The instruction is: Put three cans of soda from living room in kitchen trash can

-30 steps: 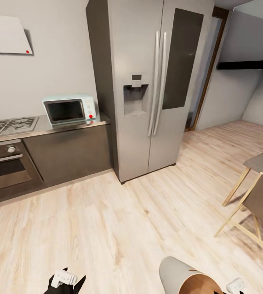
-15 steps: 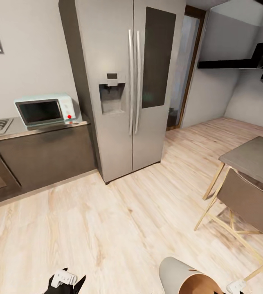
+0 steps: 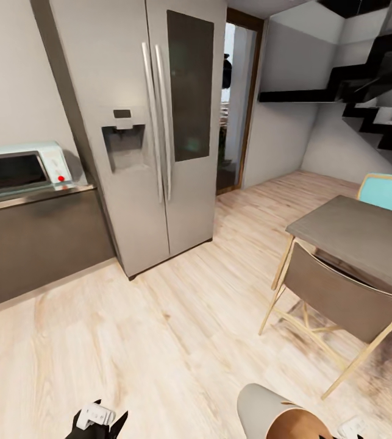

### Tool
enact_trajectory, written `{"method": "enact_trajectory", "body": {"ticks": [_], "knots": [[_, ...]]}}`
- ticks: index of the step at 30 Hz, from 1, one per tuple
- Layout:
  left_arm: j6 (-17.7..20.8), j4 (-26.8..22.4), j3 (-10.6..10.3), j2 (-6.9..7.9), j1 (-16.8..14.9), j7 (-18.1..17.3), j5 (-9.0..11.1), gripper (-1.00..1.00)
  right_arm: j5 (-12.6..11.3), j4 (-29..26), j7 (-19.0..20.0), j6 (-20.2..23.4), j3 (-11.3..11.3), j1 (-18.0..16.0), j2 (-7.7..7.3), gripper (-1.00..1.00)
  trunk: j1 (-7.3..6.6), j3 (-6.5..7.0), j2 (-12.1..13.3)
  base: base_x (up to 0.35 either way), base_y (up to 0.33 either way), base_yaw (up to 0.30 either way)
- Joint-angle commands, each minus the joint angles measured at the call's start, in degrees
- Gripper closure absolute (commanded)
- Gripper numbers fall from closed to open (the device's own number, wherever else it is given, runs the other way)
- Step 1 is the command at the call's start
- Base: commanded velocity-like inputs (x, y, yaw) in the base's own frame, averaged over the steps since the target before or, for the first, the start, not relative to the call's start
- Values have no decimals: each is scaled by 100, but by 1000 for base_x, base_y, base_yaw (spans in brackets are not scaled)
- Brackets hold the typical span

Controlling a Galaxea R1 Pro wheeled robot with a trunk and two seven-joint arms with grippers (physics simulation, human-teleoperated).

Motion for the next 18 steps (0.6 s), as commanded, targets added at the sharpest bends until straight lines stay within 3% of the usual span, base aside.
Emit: {"method": "enact_trajectory", "body": {"ticks": [1,9,14,18], "knots": [[5,0,1,-1,-2,-4,-3,-100,-44,-9,39,-6,-25,-2,1,100,0,0,0,0,82,-239],[14,0,-1,-2,-6,-11,-15,-100,-44,-9,39,-7,-25,-1,1,100,0,0,0,10,244,-240],[7,0,-1,4,-6,-17,-16,-100,-43,-9,32,-13,-25,-2,1,100,0,0,0,121,290,-242],[6,0,-1,6,-2,-13,-13,-100,-44,-9,31,-14,-25,-2,1,100,0,0,0,137,125,-243]]}}
